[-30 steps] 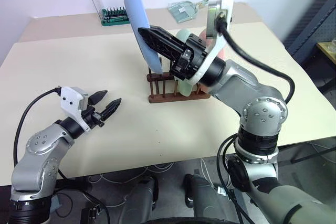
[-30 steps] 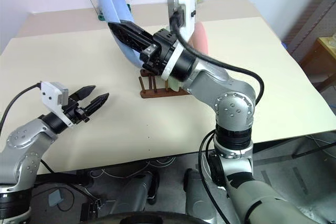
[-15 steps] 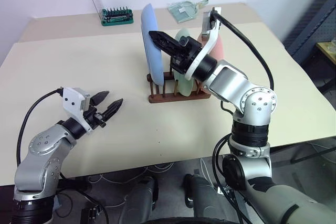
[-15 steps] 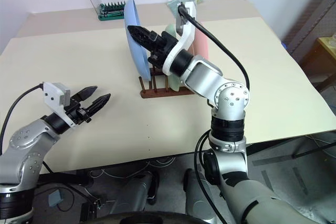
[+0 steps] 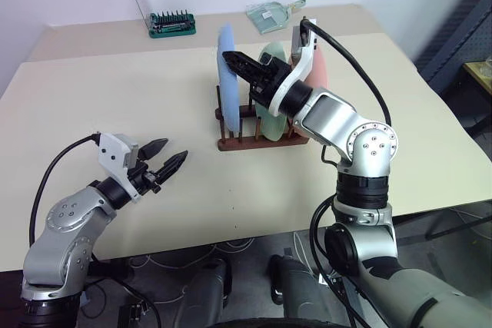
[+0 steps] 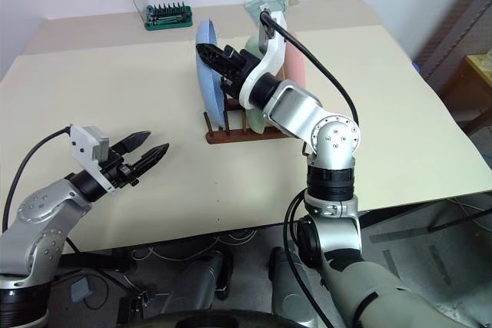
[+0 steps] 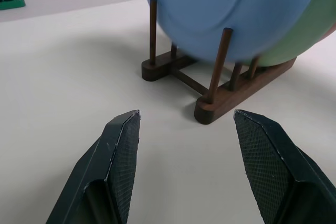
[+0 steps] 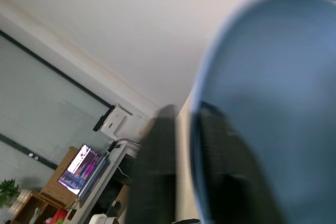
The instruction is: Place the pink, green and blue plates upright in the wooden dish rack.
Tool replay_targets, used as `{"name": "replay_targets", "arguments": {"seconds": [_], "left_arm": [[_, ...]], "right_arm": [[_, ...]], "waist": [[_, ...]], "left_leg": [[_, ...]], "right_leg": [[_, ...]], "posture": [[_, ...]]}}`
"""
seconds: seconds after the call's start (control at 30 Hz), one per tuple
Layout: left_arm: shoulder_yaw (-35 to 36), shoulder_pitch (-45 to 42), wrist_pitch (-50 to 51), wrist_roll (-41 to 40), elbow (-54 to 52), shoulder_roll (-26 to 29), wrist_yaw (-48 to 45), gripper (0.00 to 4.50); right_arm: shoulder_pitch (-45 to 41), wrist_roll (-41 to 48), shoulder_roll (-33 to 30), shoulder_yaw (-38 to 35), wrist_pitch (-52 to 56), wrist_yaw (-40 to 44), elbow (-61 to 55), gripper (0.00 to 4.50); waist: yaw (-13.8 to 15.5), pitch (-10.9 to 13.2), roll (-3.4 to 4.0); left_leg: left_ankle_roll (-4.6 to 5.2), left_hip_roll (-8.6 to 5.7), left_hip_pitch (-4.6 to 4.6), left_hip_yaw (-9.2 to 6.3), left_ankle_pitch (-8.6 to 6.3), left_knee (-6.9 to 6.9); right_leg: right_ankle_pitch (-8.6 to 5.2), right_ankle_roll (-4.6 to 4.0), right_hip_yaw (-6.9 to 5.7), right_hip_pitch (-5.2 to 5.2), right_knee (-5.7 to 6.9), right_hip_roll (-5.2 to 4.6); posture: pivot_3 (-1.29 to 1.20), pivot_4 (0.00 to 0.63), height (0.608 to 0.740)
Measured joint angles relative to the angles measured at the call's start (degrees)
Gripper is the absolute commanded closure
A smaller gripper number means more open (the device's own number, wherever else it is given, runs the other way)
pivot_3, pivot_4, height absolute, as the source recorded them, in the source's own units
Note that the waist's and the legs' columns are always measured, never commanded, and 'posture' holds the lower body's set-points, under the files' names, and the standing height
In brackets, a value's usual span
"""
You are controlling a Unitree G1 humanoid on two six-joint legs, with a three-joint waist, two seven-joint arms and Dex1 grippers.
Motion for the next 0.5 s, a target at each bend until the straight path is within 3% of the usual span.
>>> {"name": "replay_targets", "arguments": {"seconds": [0.17, 0.5], "left_arm": [[-0.3, 0.2, 0.0, 0.0, -0.3, 0.0, 0.0, 1.57], [-0.6, 0.2, 0.0, 0.0, -0.3, 0.0, 0.0, 1.57]], "right_arm": [[0.0, 0.5, 0.0, -0.1, -0.1, -0.7, 0.0, 0.04], [-2.3, -1.9, -2.5, 1.1, -0.4, 1.6, -0.4, 0.04]], "waist": [[0.0, 0.0, 0.0], [0.0, 0.0, 0.02]], "left_leg": [[0.0, 0.01, 0.0, 0.0, 0.0, 0.0], [0.0, 0.03, 0.0, 0.01, 0.0, 0.0]], "right_leg": [[-0.01, -0.01, 0.0, 0.0, 0.0, 0.01], [-0.01, -0.01, -0.01, -0.01, -0.01, 0.04]], "posture": [[0.0, 0.15, 0.74], [0.0, 0.15, 0.74]]}}
